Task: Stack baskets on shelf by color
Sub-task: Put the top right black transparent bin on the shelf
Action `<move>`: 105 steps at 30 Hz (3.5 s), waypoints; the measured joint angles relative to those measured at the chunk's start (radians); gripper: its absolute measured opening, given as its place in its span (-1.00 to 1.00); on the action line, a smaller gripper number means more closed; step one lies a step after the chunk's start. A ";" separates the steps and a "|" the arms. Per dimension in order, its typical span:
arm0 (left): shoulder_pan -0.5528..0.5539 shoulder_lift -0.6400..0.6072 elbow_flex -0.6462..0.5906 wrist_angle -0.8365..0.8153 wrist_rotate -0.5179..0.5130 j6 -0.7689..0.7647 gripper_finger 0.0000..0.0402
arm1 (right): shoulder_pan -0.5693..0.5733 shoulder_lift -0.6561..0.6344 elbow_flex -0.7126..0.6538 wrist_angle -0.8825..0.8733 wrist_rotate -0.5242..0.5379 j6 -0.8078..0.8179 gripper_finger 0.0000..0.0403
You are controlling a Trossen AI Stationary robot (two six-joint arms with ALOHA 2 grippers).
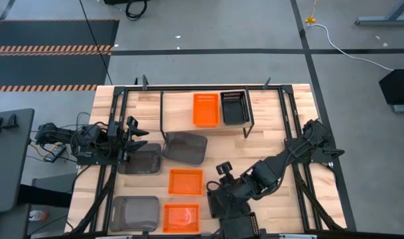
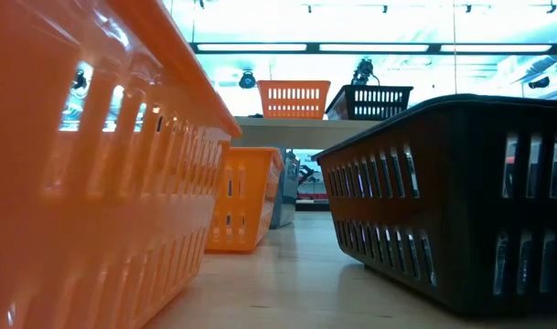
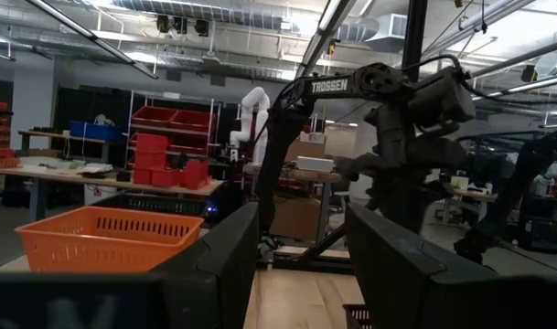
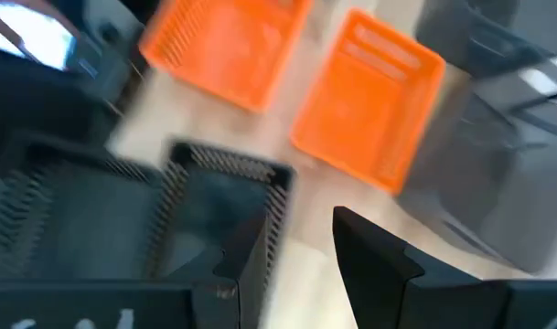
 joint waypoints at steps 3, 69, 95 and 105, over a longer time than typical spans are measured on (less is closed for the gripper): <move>0.000 0.000 0.000 0.000 0.000 0.000 -0.14 | 0.003 0.000 0.000 -0.098 0.070 -0.055 -0.34; 0.000 0.000 0.000 0.062 0.000 -0.125 -0.14 | -0.327 0.000 -0.443 0.660 0.146 -0.960 -0.34; 0.000 0.027 0.000 0.074 0.258 -0.216 -0.14 | -0.347 0.000 -0.441 0.445 0.112 -0.775 -0.22; 0.000 0.027 0.000 0.082 0.239 -0.238 -0.14 | -0.369 0.000 -0.470 0.489 0.062 -0.756 0.04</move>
